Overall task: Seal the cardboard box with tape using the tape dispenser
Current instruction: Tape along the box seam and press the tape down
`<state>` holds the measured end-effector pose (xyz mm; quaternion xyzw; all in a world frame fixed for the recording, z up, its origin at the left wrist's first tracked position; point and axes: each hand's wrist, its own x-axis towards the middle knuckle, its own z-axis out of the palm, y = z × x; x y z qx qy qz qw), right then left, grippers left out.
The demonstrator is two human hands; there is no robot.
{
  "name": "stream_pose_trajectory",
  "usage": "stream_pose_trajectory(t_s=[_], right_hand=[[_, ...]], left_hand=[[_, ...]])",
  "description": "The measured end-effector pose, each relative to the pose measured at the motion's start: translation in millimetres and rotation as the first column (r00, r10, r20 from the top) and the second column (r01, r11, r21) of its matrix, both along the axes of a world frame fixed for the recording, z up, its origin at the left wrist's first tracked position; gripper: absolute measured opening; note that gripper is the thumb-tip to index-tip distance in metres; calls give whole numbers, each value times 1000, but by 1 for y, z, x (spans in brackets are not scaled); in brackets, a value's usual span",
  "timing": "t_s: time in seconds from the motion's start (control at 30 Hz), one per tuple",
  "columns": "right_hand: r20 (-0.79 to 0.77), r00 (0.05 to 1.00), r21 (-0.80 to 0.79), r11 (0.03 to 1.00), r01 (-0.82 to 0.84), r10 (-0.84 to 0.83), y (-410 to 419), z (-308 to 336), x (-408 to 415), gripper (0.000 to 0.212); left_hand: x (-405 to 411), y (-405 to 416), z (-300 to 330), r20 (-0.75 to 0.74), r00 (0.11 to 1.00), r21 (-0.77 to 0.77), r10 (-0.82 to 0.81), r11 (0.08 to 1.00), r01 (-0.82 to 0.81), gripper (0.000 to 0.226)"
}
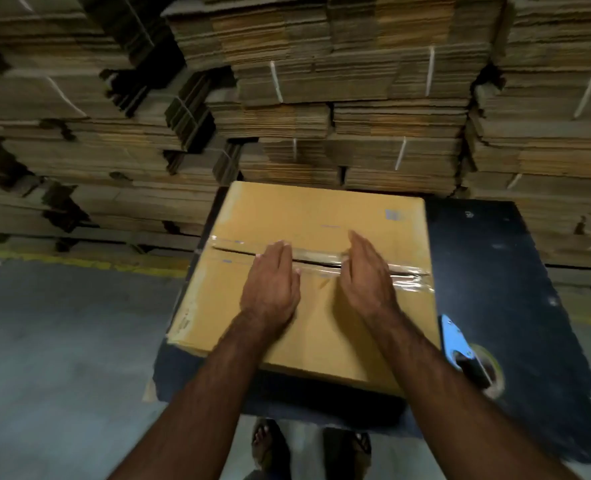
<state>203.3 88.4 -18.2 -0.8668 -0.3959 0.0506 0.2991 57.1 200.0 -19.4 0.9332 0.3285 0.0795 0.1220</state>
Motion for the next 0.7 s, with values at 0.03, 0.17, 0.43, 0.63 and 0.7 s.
stream_pose_trajectory(t_s=[0.03, 0.17, 0.43, 0.63, 0.7], right_hand=[[18, 996, -19, 996, -82, 83, 13, -4, -15, 54], [39, 946, -135, 940, -313, 320, 66, -14, -70, 61], [80, 899, -305, 869, -390, 431, 136, -19, -119, 72], [86, 897, -401, 839, -368, 435, 153, -18, -123, 65], [101, 899, -411, 841, -352, 426, 155, -15, -123, 72]], left_hand=[[-14, 16, -2, 17, 996, -5, 89, 996, -89, 56], [-58, 76, -11, 47, 964, -41, 263, 964, -262, 53], [-88, 132, -16, 167, 940, -564, 297, 811, -156, 49], [-98, 151, -34, 48, 963, -811, 264, 574, -117, 54], [-99, 157, -33, 66, 962, -812, 264, 575, -103, 55]])
